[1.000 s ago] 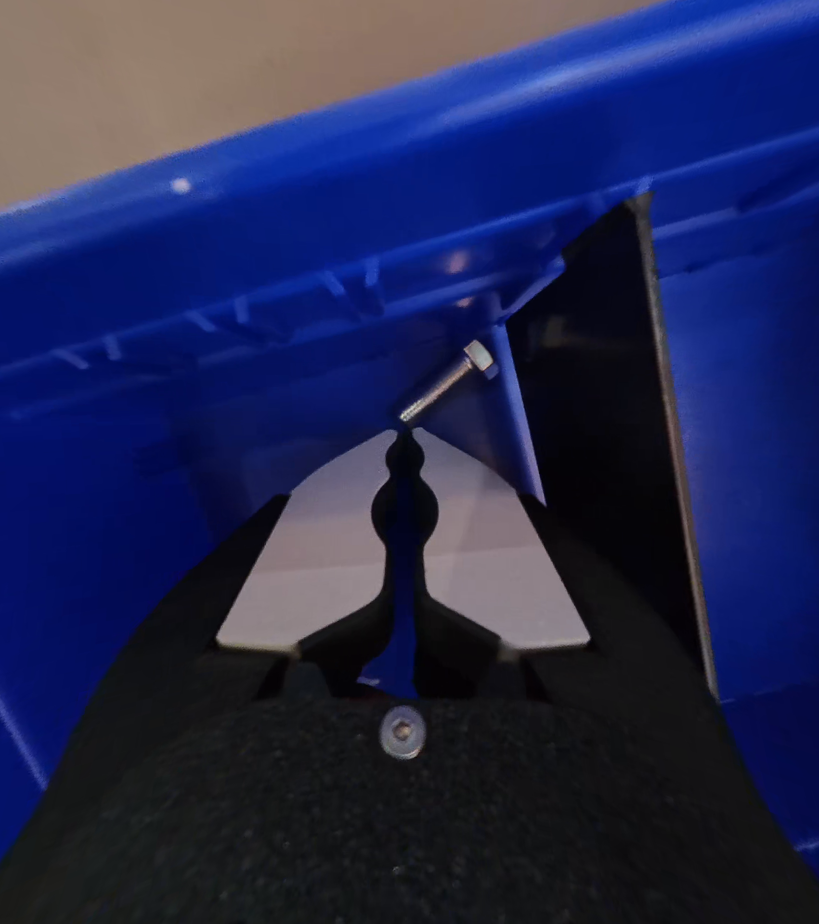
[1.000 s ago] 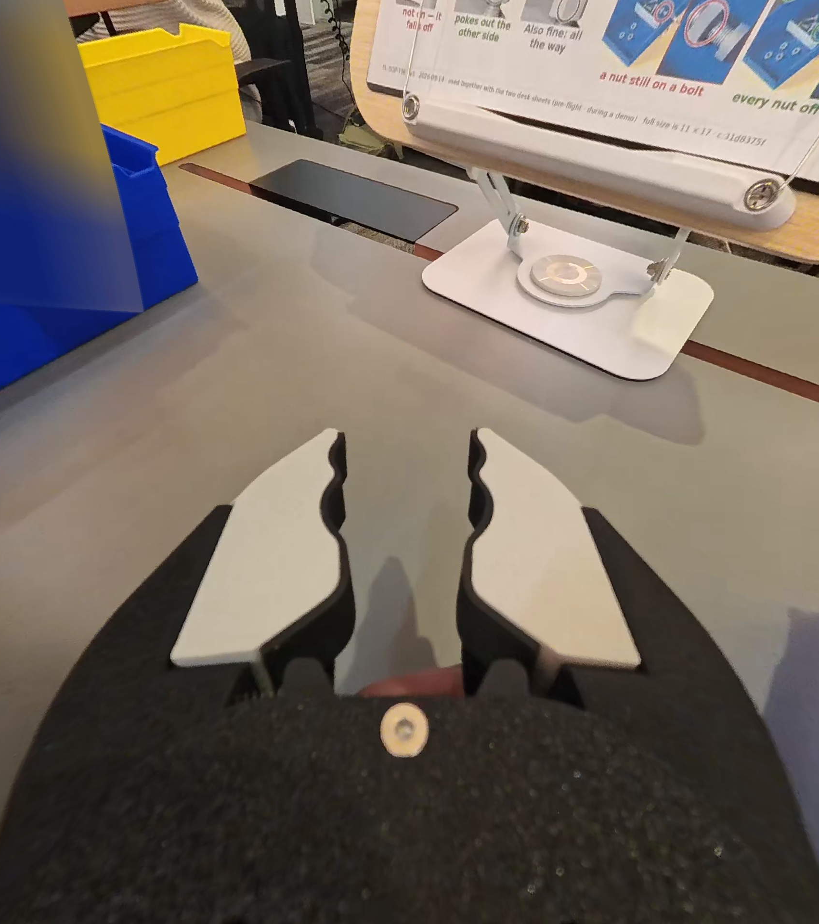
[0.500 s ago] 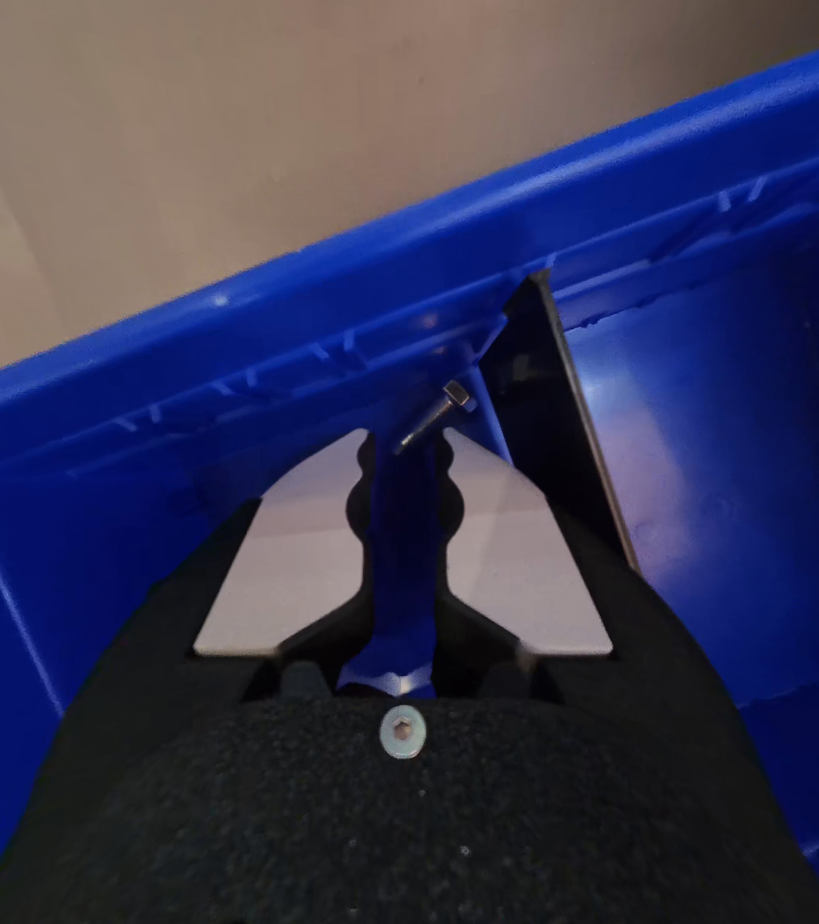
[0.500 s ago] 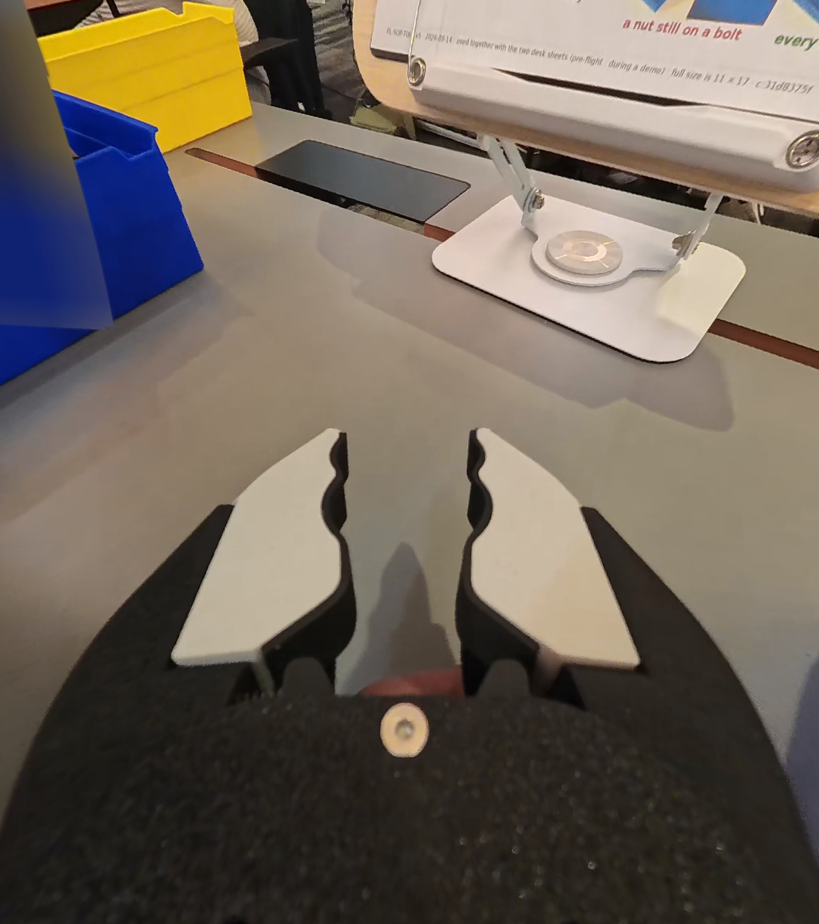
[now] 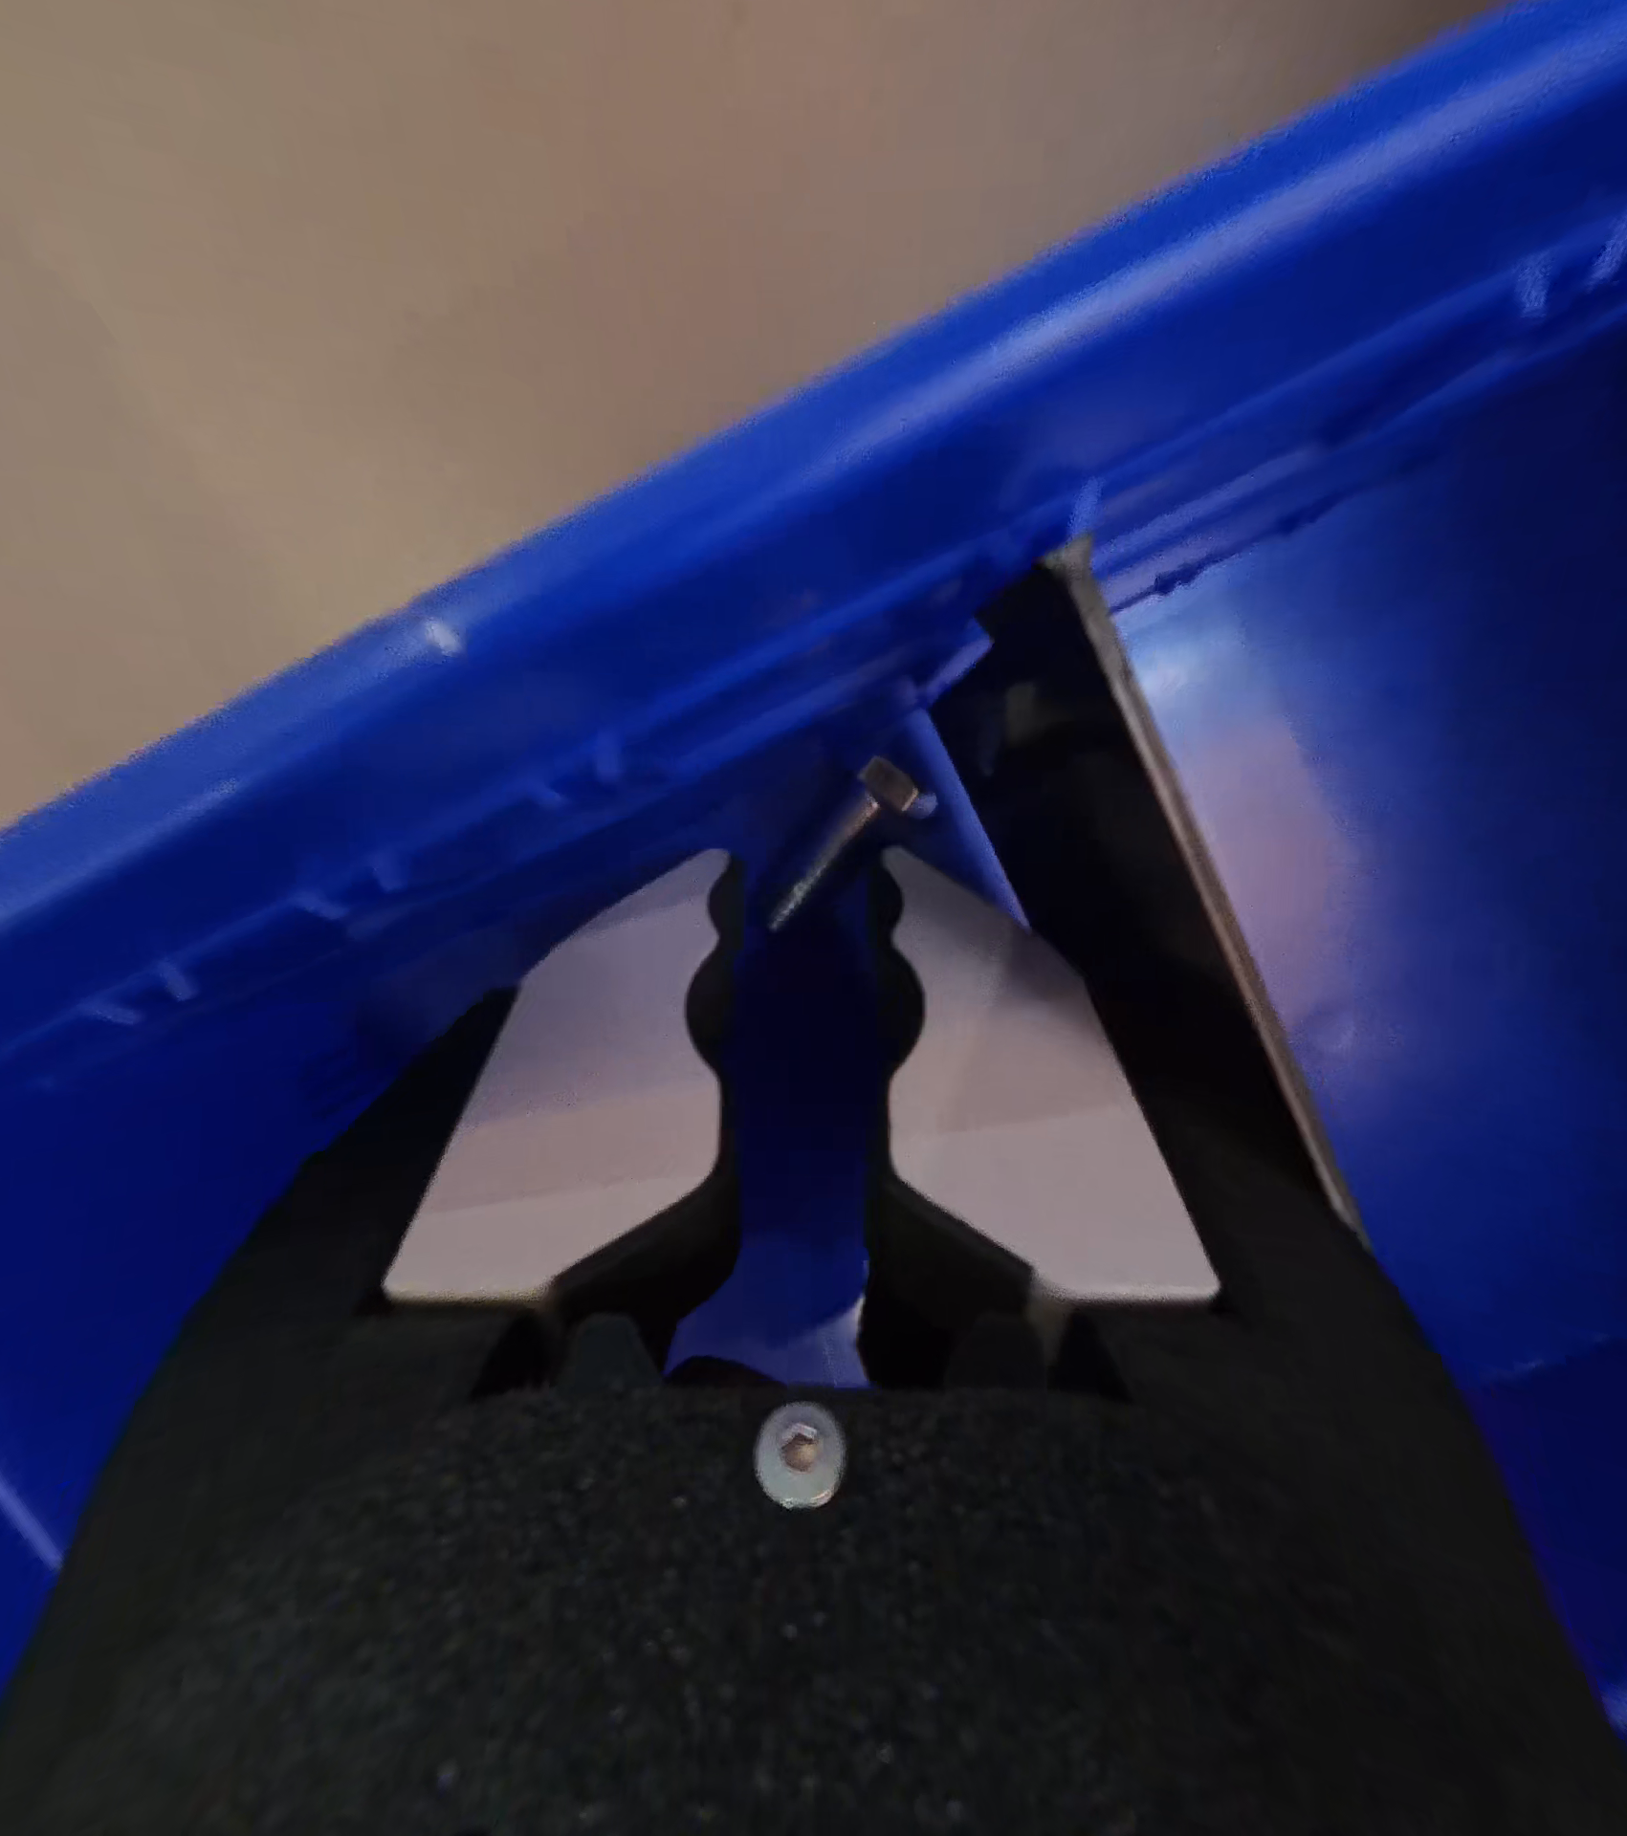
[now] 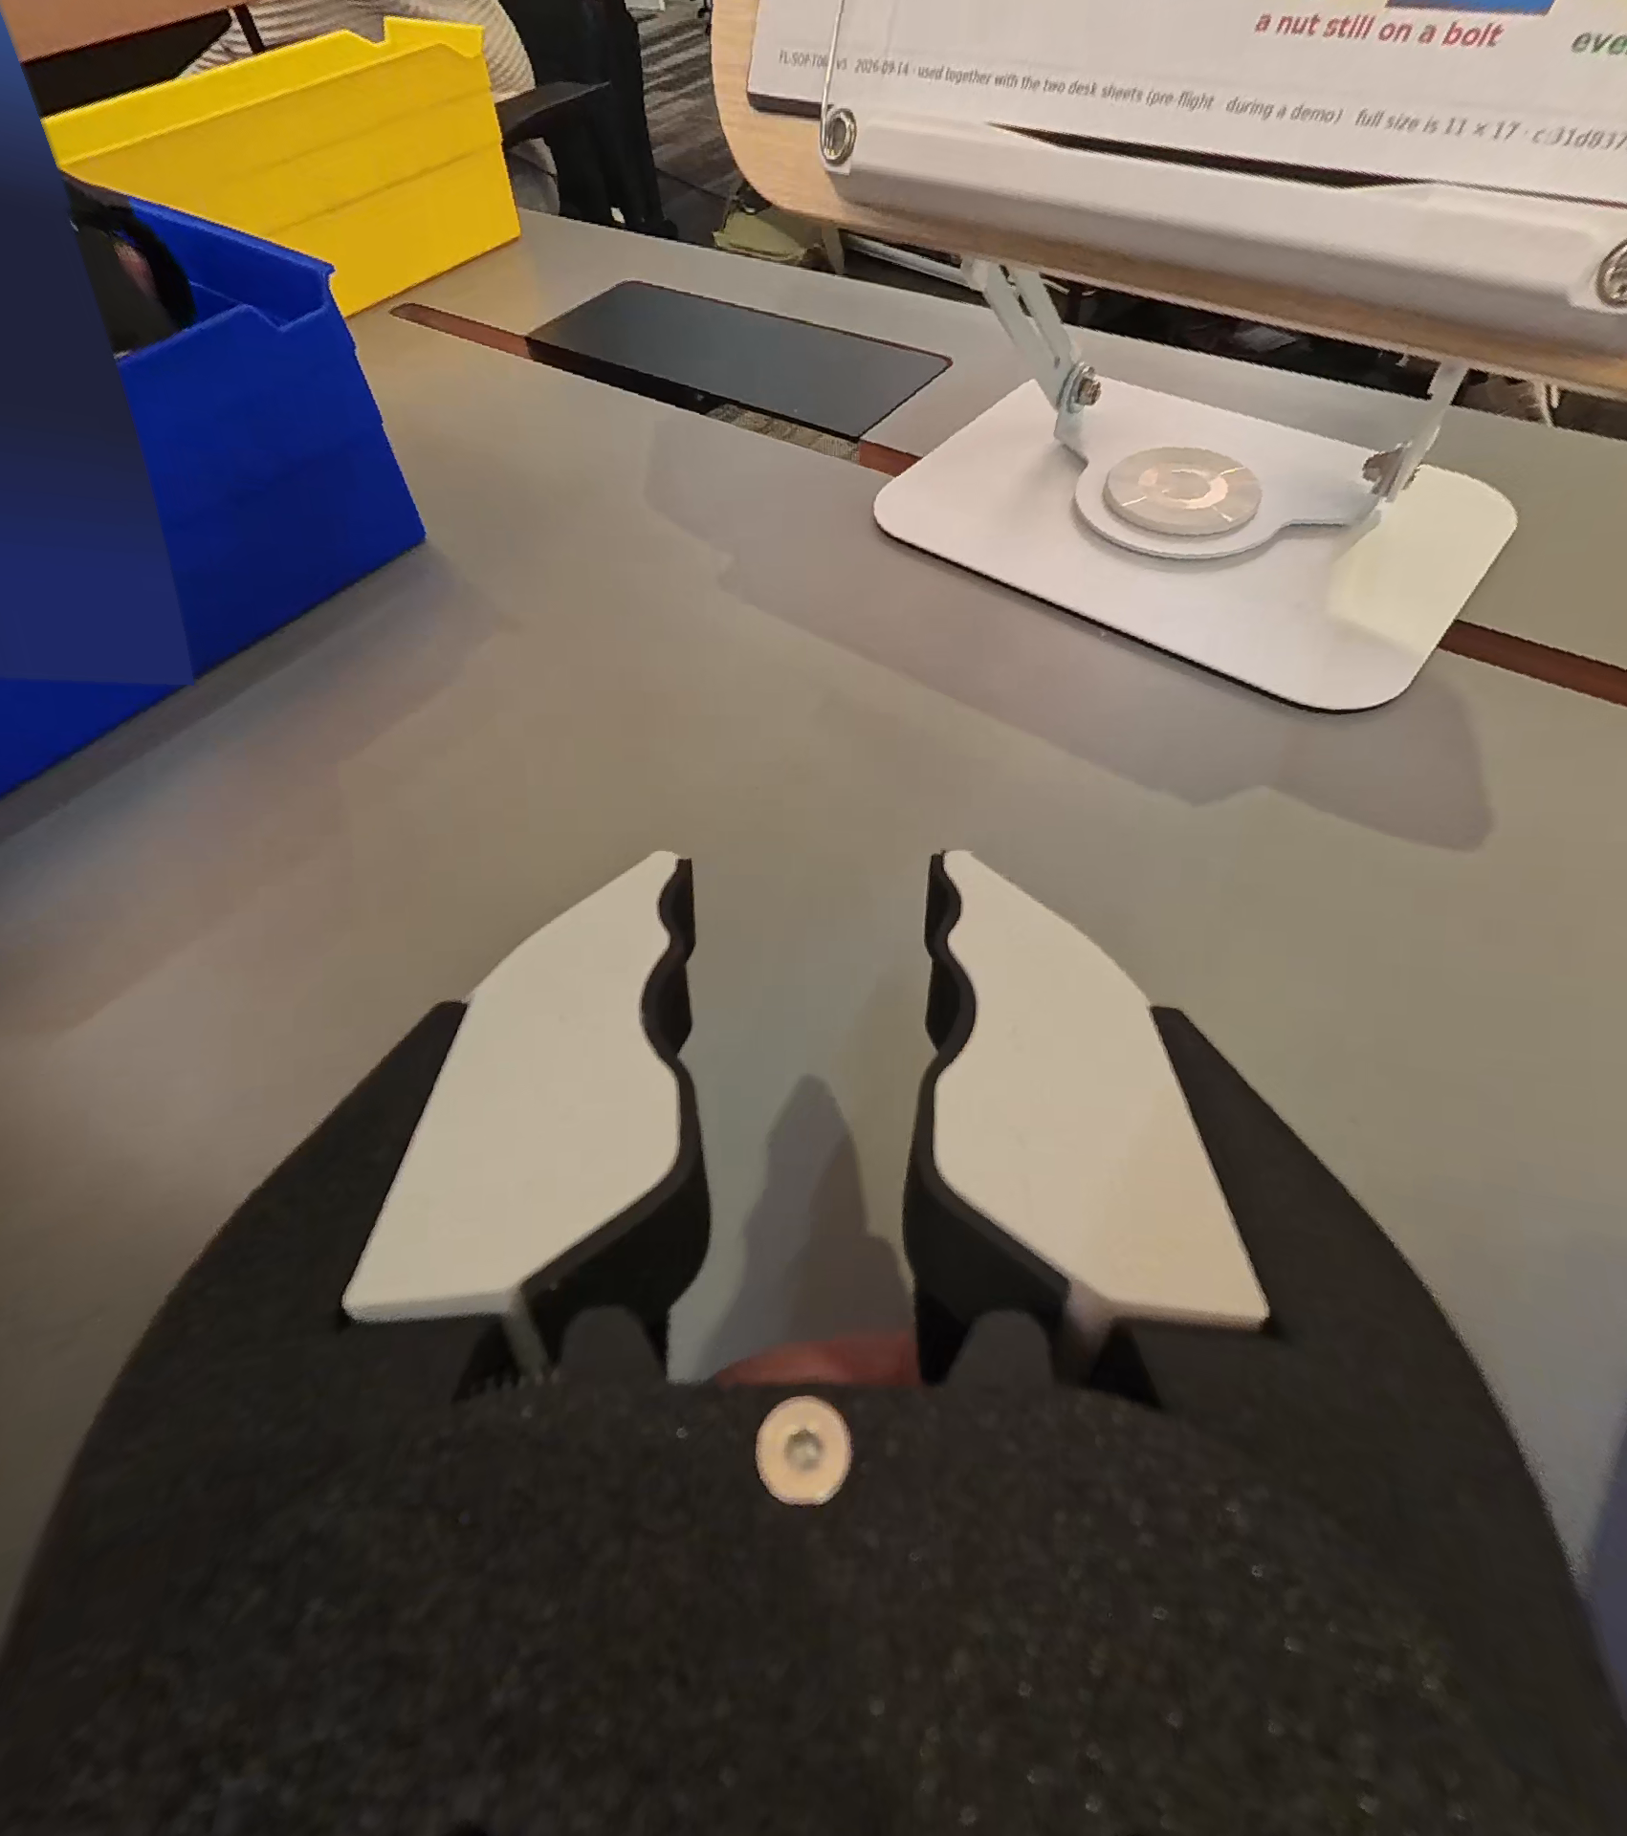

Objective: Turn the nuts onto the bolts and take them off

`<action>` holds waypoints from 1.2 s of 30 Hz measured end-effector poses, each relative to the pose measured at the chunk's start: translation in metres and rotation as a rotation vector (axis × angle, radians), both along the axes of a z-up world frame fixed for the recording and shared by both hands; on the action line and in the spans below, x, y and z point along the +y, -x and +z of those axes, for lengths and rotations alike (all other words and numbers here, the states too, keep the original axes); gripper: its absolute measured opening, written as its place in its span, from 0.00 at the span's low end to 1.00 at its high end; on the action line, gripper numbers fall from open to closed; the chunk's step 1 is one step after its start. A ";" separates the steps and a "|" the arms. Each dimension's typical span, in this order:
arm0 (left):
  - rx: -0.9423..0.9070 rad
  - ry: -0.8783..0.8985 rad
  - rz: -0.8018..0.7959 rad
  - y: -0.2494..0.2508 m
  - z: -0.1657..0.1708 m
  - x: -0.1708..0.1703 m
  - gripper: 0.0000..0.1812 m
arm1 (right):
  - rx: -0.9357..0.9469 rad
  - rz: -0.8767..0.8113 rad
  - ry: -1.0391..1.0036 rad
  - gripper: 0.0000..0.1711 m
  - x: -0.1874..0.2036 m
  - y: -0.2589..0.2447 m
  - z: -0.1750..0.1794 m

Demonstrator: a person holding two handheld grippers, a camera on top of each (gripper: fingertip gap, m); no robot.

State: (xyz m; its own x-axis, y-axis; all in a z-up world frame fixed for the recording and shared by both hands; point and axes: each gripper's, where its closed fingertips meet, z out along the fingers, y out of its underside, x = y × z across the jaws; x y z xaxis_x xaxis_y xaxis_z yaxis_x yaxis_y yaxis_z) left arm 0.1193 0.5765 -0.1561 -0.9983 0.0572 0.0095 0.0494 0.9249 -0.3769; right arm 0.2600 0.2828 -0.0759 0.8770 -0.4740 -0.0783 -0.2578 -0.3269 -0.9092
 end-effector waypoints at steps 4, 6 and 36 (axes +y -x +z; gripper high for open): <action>0.032 -0.006 -0.013 0.004 0.001 0.003 0.07 | 0.001 0.000 -0.003 0.26 -0.001 0.000 0.001; 0.028 -0.009 -0.005 0.005 0.001 0.005 0.06 | 0.003 -0.002 -0.007 0.25 -0.002 -0.001 0.001; -0.660 0.384 0.888 0.009 0.149 -0.157 0.05 | -0.107 0.322 -0.004 0.22 0.015 0.082 0.013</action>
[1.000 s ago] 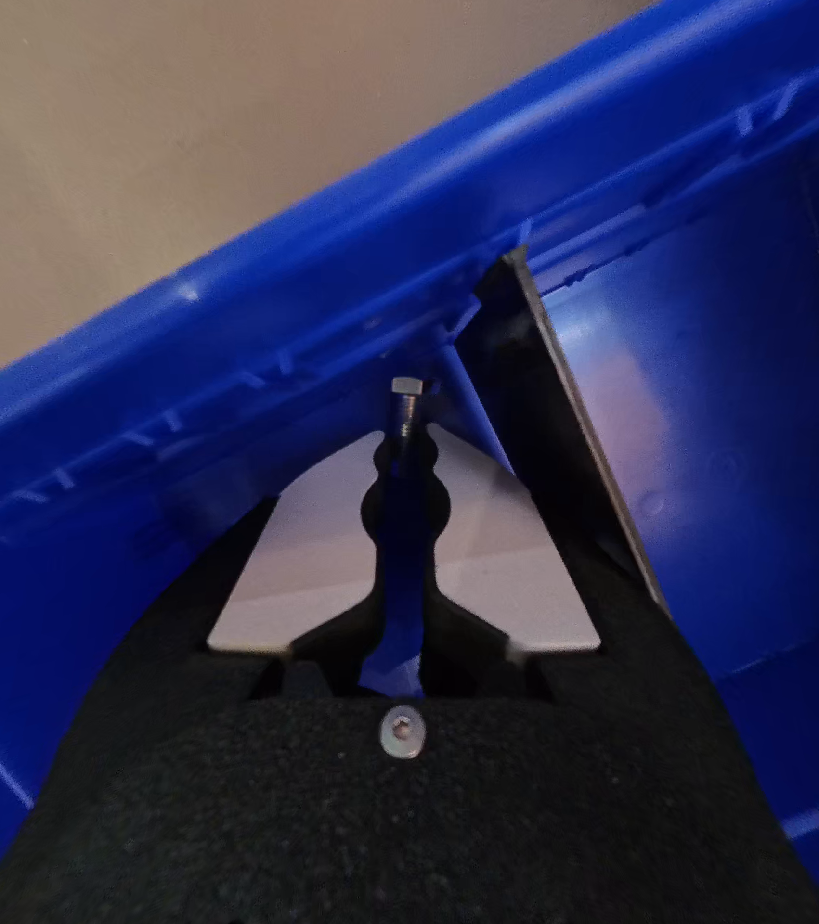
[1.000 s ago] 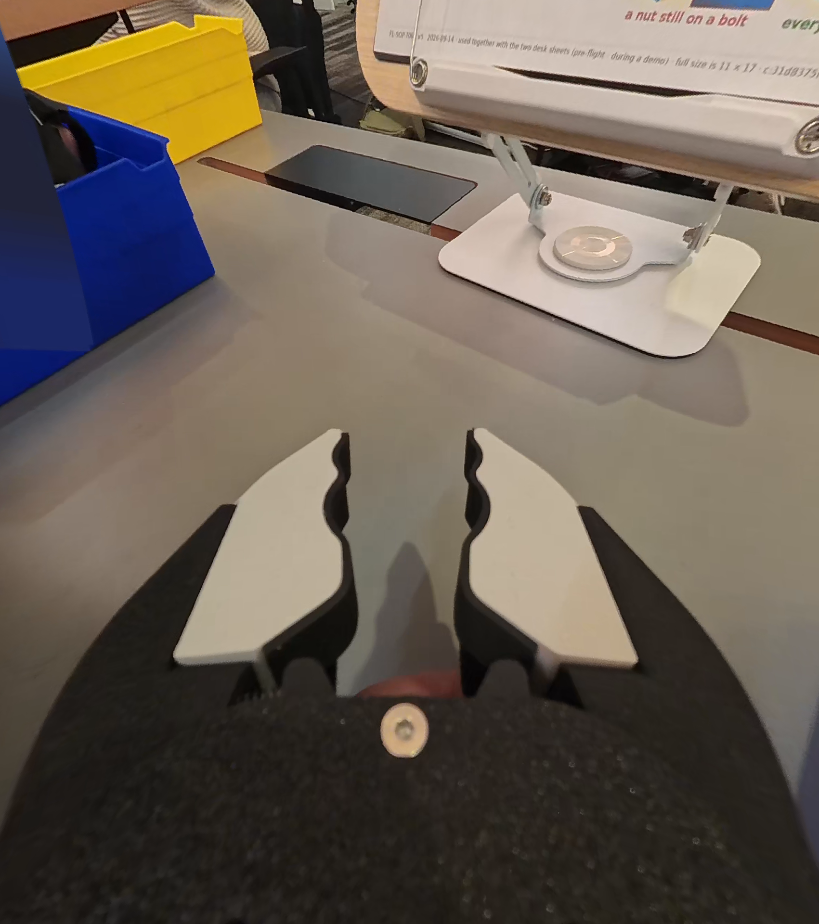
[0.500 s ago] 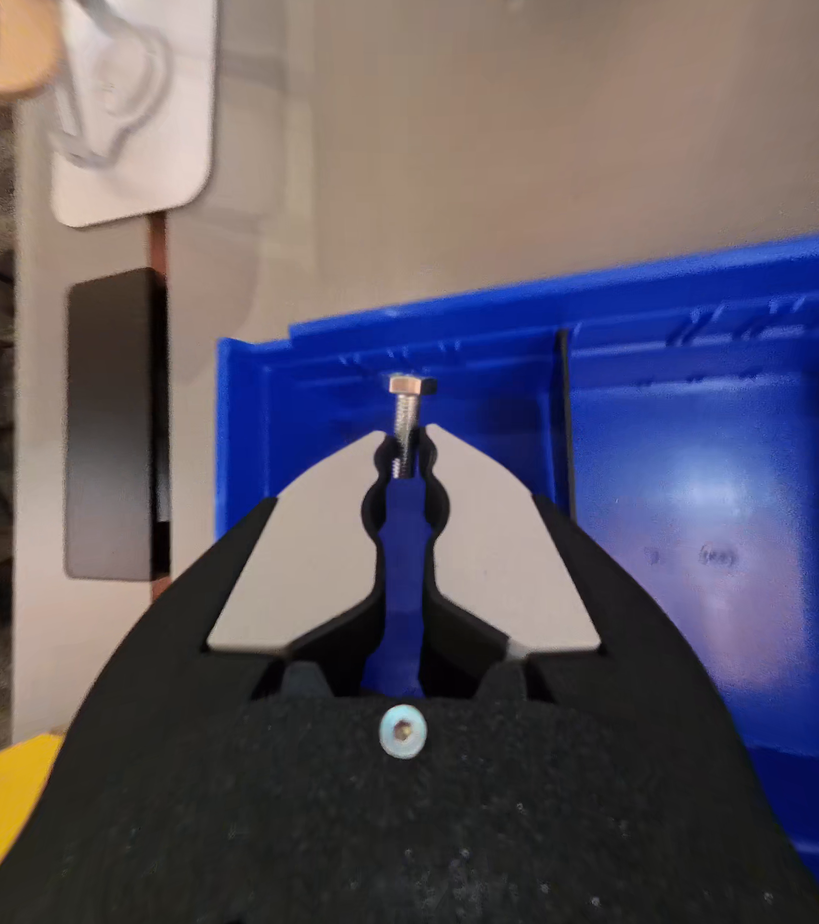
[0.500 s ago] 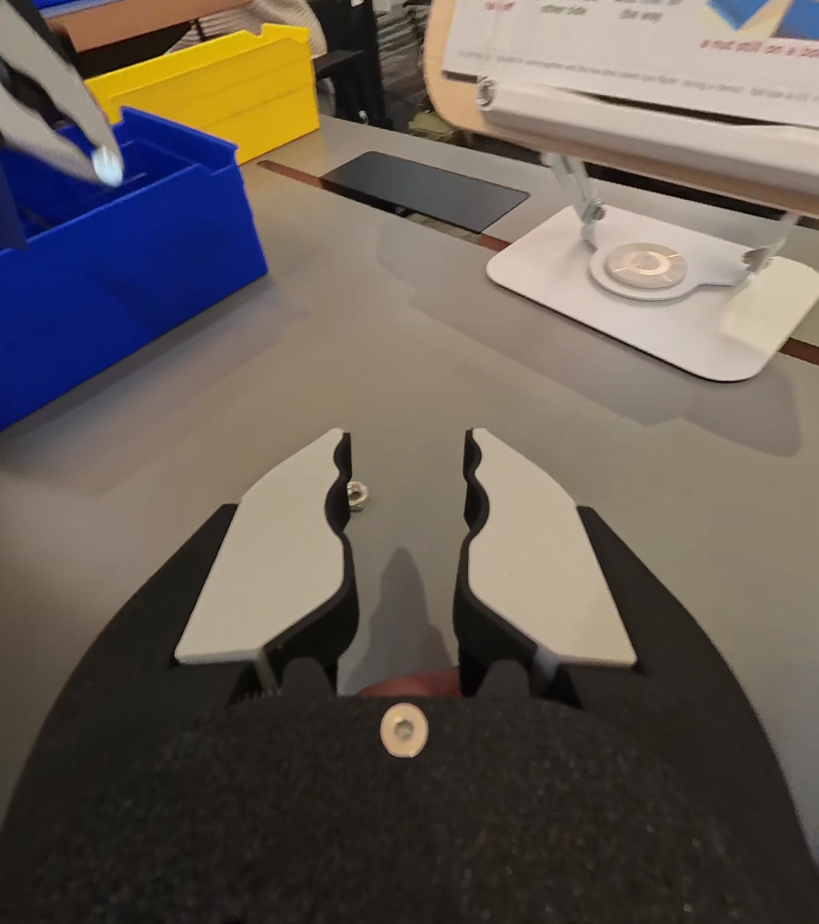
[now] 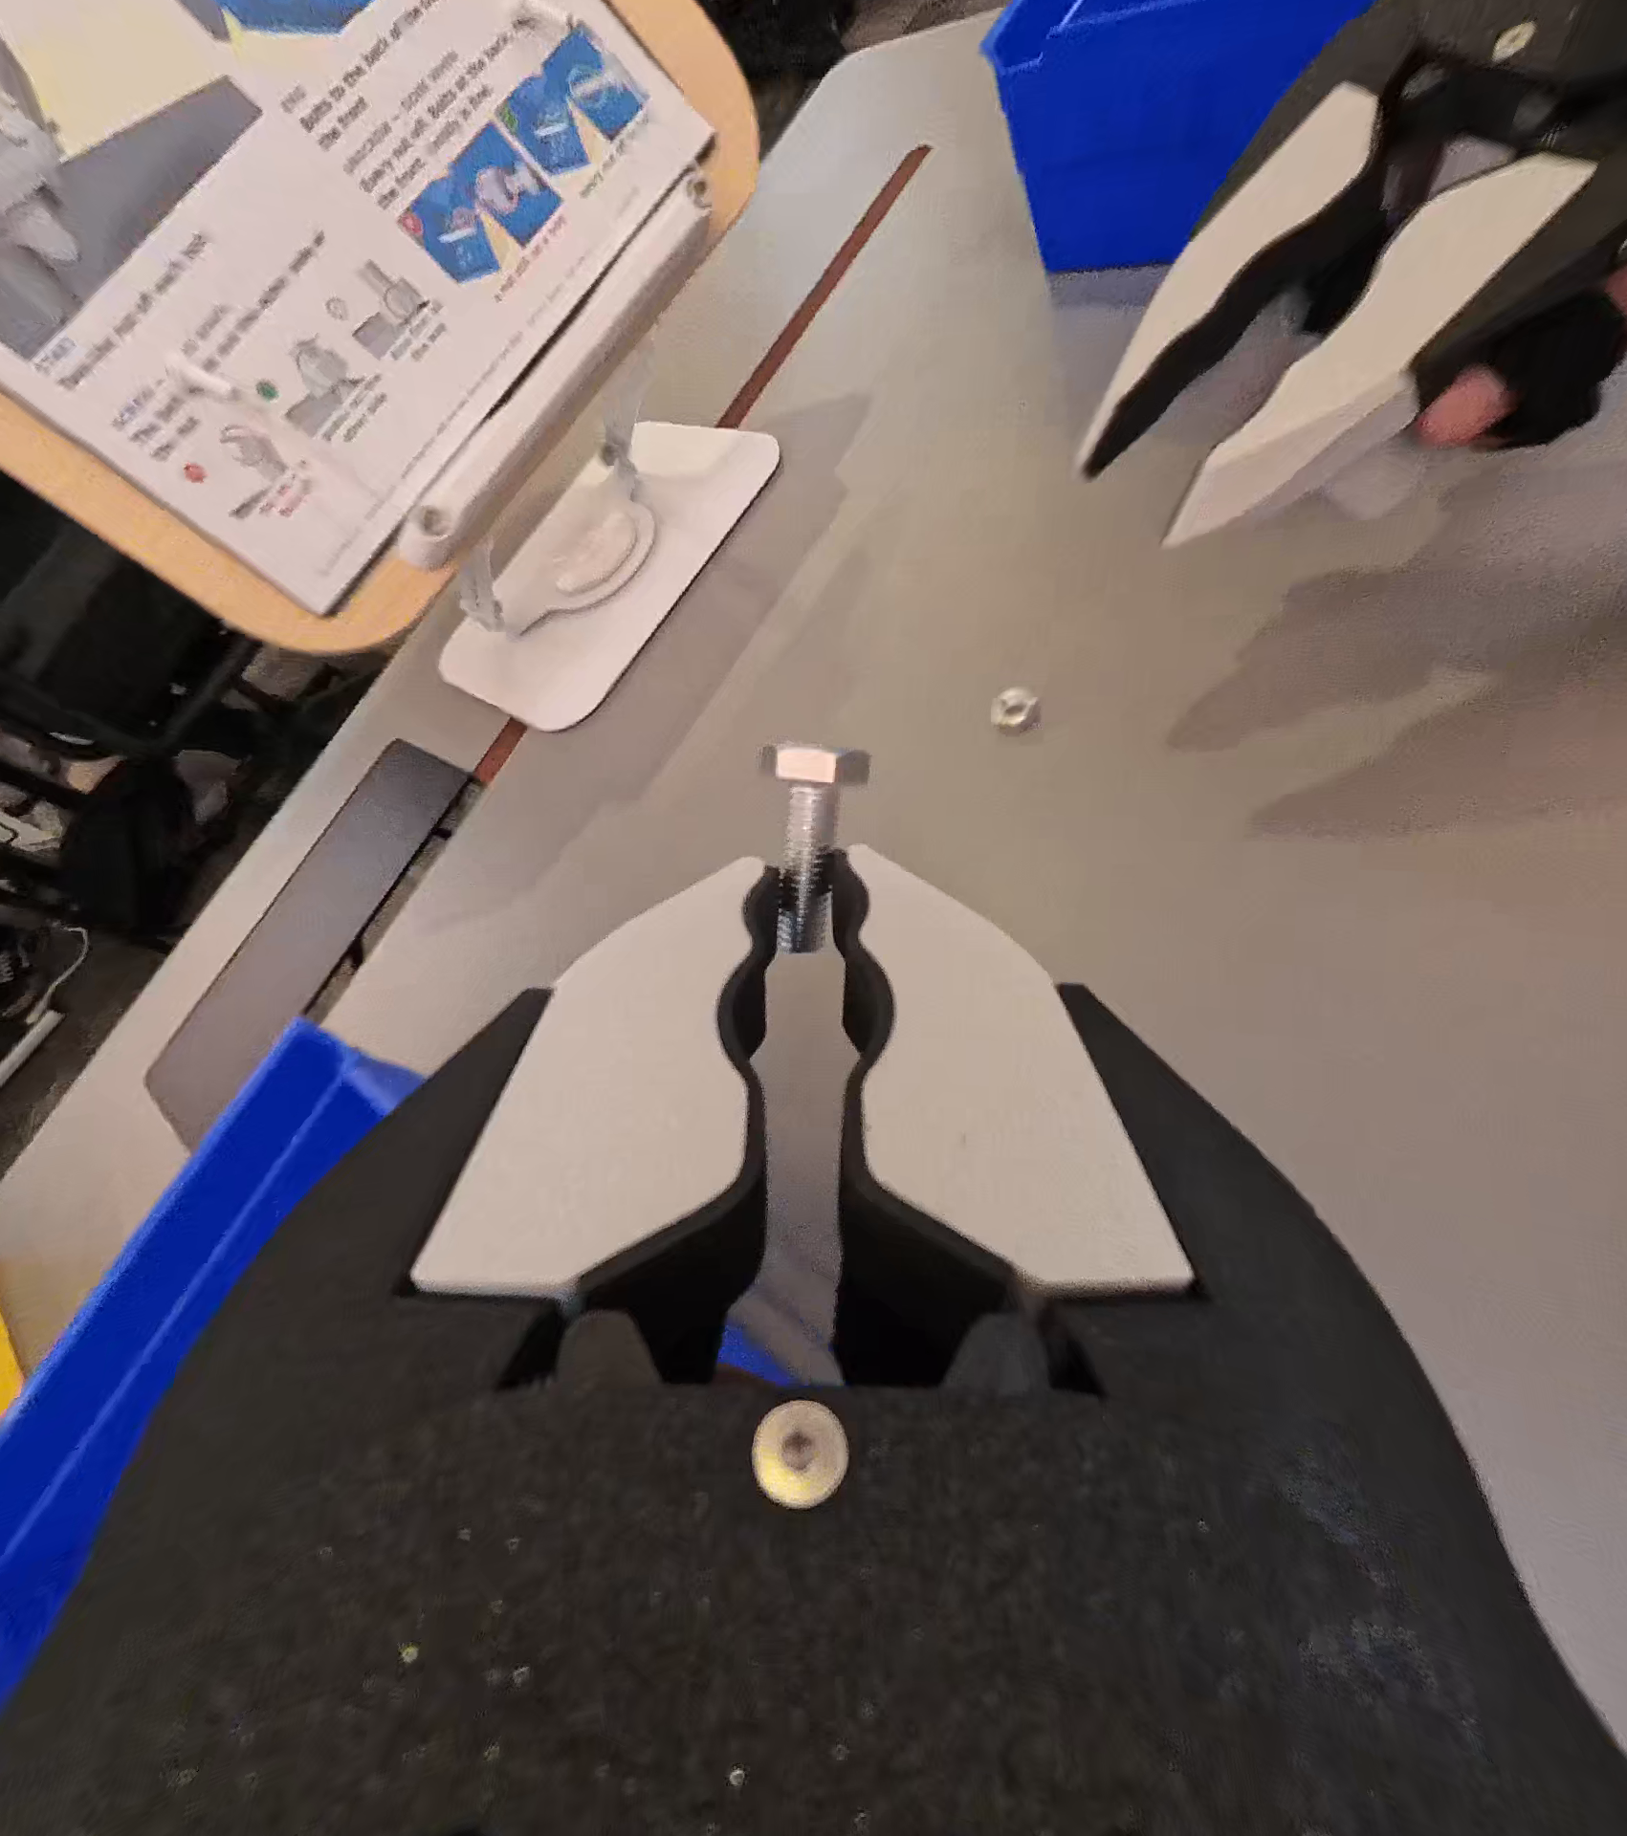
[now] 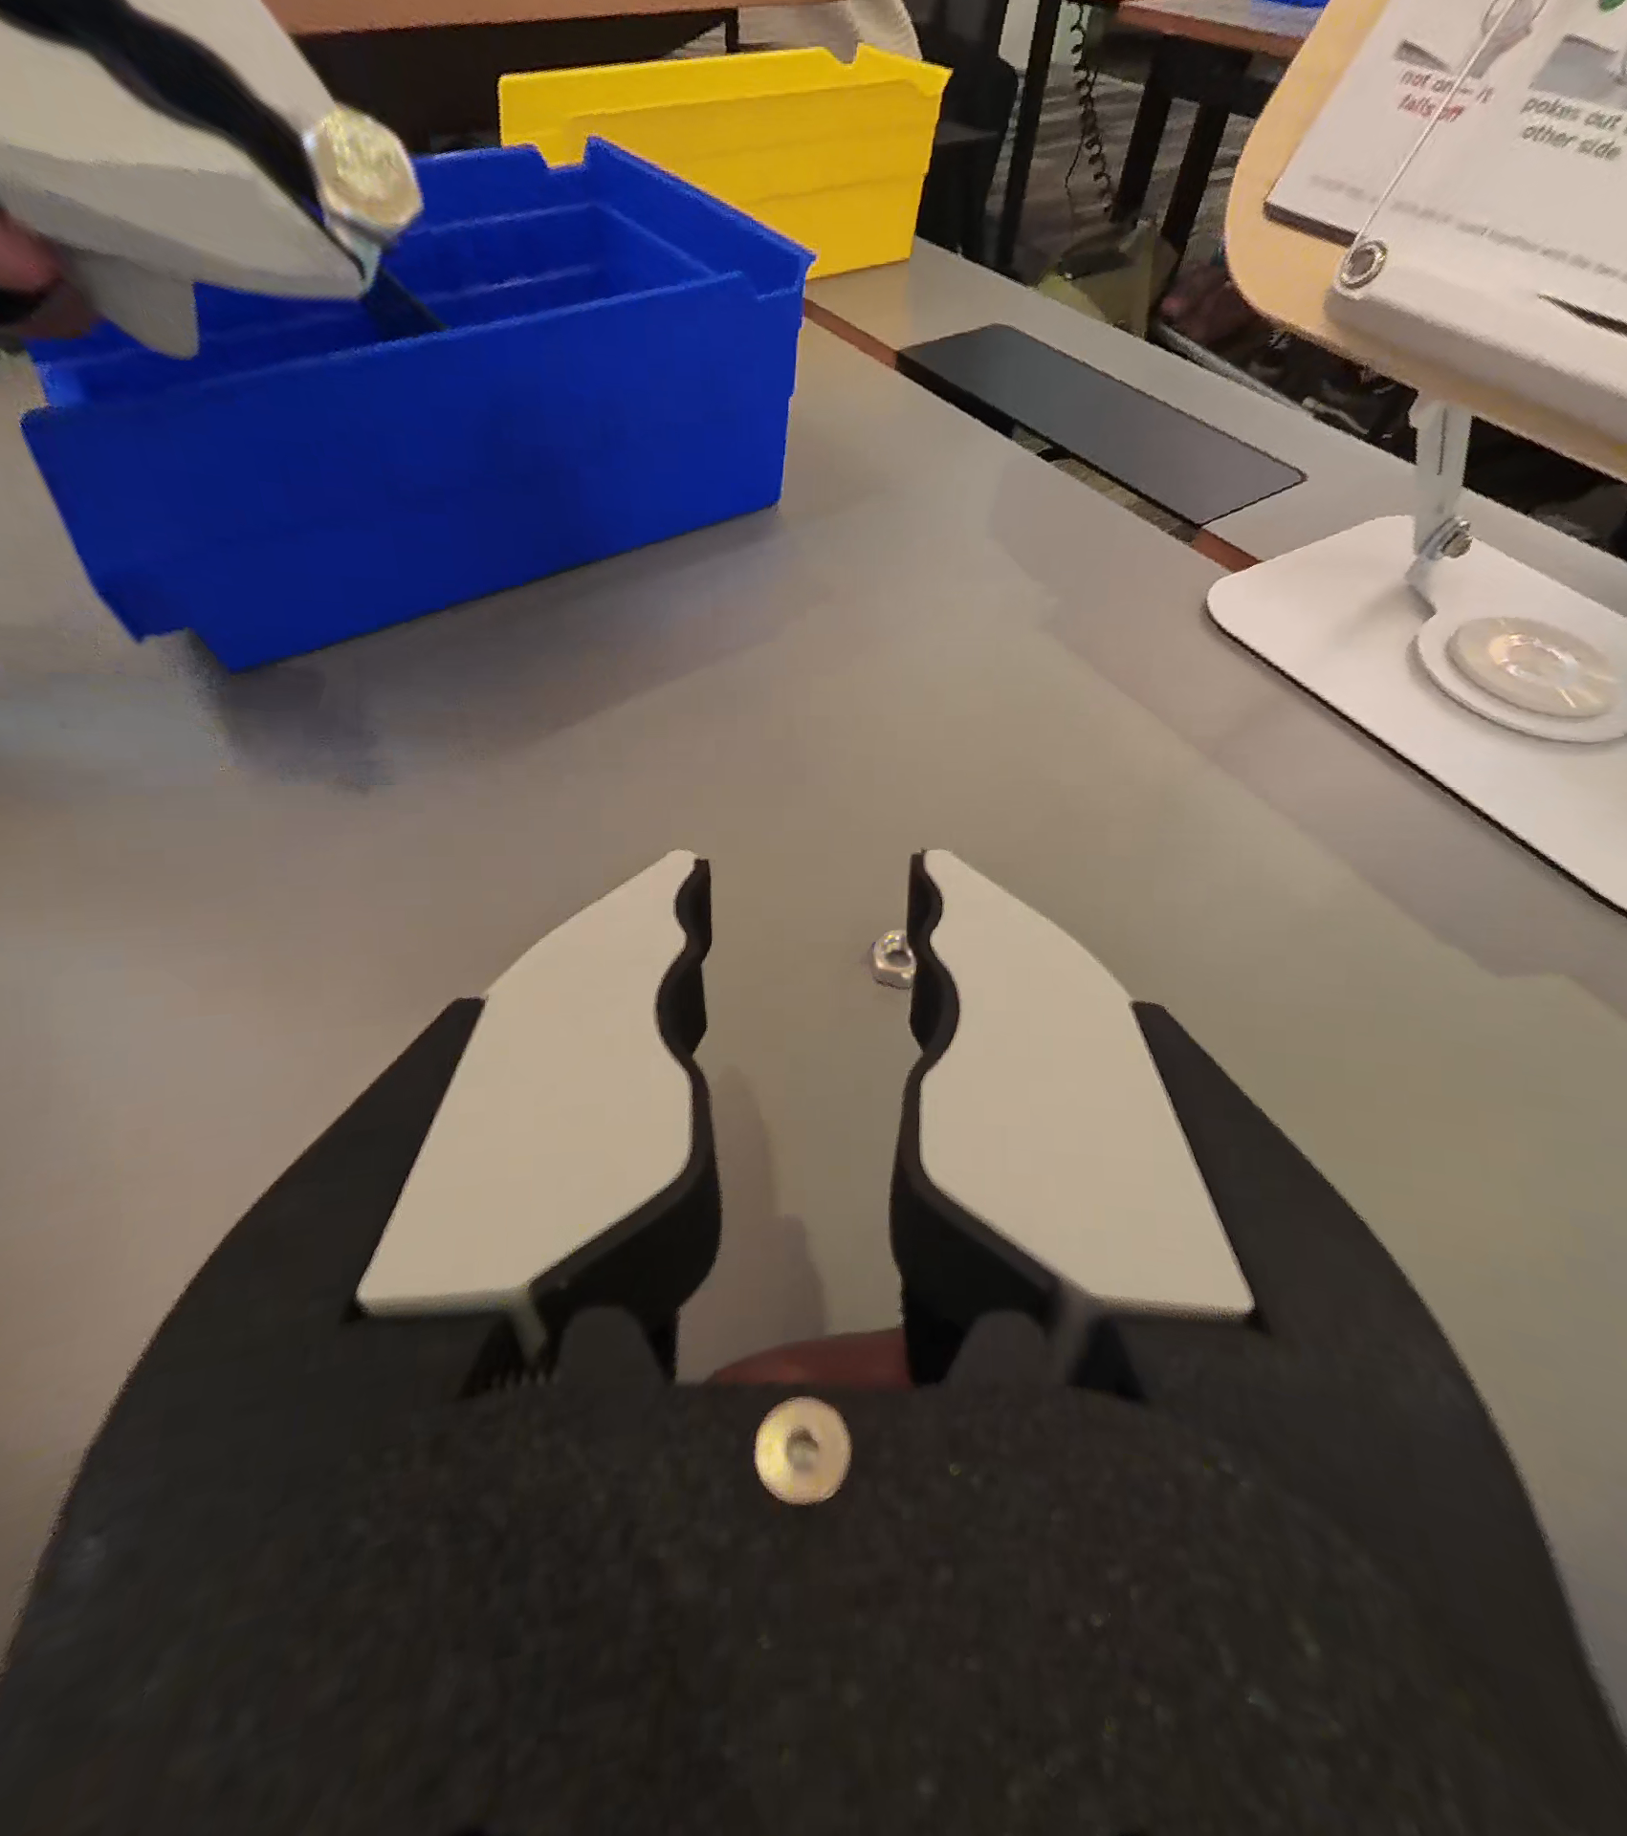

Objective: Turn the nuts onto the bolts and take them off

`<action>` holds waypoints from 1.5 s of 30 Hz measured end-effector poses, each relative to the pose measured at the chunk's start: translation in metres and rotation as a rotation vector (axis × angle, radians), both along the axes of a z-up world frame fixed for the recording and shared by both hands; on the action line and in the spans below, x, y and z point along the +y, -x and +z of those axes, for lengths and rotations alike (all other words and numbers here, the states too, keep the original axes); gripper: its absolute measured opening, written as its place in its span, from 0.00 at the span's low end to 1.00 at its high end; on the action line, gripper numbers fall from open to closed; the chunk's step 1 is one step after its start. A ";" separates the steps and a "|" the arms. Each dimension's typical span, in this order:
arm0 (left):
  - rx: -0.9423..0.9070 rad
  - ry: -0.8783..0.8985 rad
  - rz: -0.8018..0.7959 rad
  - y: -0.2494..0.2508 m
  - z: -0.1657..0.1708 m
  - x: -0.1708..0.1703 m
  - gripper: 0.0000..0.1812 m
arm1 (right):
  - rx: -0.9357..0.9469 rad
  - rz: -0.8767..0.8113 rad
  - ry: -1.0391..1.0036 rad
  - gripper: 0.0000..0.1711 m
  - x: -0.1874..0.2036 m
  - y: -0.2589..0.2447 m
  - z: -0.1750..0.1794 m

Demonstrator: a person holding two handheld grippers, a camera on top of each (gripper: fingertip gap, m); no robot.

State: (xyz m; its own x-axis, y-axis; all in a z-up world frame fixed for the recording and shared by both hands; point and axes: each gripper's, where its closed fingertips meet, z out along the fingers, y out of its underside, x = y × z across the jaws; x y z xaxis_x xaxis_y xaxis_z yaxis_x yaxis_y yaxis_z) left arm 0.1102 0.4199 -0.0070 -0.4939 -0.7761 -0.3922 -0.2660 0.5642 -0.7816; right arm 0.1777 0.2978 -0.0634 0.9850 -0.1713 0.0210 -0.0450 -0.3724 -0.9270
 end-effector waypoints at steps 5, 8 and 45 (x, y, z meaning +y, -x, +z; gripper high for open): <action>0.223 -0.097 -0.121 -0.004 -0.046 -0.065 0.05 | -0.023 -0.032 0.061 0.22 -0.011 -0.011 -0.012; 0.473 -0.209 -0.224 -0.013 -0.087 -0.082 0.05 | -0.023 -0.062 0.081 0.22 -0.016 -0.021 -0.016; 0.815 -0.923 -0.349 -0.032 -0.124 -0.014 0.06 | -0.039 -0.077 0.182 0.22 -0.023 -0.030 -0.036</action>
